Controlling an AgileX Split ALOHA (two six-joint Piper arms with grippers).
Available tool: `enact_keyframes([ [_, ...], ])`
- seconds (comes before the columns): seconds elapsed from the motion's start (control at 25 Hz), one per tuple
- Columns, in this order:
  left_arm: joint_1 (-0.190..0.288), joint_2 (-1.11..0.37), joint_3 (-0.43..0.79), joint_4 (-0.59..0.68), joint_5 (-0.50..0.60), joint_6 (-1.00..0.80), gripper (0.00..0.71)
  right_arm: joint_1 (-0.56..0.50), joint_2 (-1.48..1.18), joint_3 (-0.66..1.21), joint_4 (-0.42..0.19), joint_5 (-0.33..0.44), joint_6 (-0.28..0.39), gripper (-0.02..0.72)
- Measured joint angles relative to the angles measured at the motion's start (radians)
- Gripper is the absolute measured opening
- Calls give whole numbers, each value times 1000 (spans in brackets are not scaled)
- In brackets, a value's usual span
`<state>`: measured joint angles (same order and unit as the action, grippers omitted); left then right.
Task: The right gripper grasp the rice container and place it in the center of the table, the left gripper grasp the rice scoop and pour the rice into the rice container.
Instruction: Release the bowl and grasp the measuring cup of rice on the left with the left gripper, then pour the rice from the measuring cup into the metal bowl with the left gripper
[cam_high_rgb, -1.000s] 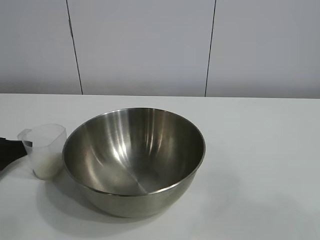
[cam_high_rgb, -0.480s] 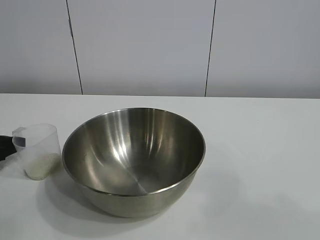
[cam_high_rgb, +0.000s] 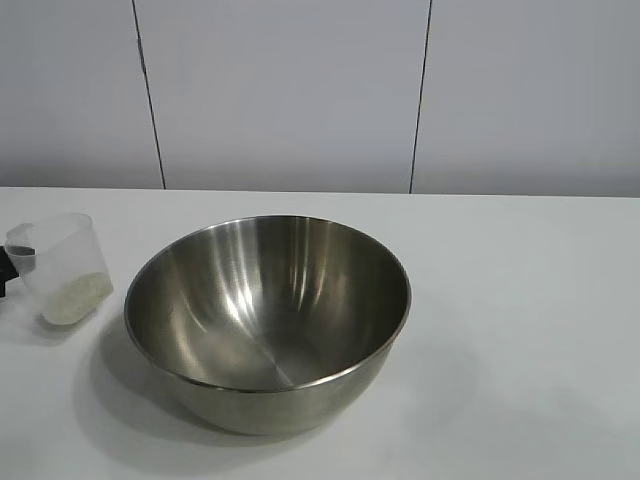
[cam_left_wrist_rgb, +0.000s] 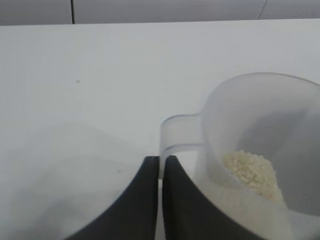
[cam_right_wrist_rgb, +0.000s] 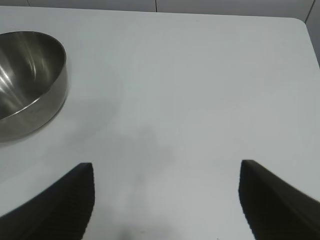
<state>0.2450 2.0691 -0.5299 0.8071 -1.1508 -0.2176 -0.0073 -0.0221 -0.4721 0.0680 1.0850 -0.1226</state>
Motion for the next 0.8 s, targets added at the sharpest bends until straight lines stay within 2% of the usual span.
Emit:
enact_keyframes([
  [0.28, 0, -2, 0, 15, 0, -22, 9, 0, 0, 0, 0, 0, 0, 545],
  [0.4, 0, -46, 0, 16, 9, -25, 9, 0, 0, 0, 0, 0, 0, 545],
  [0.52, 0, -156, 0, 23, 26, -27, 9, 0, 0, 0, 0, 0, 0, 545],
  [0.64, -12, -300, 0, 31, 101, -29, 9, 0, 0, 0, 0, 0, 0, 545],
  [0.72, -41, -398, 0, 34, 164, -34, 9, 0, 0, 0, 0, 0, 0, 545],
  [0.8, -93, -502, 0, 36, 240, -39, 9, 0, 0, 0, 0, 0, 0, 545],
])
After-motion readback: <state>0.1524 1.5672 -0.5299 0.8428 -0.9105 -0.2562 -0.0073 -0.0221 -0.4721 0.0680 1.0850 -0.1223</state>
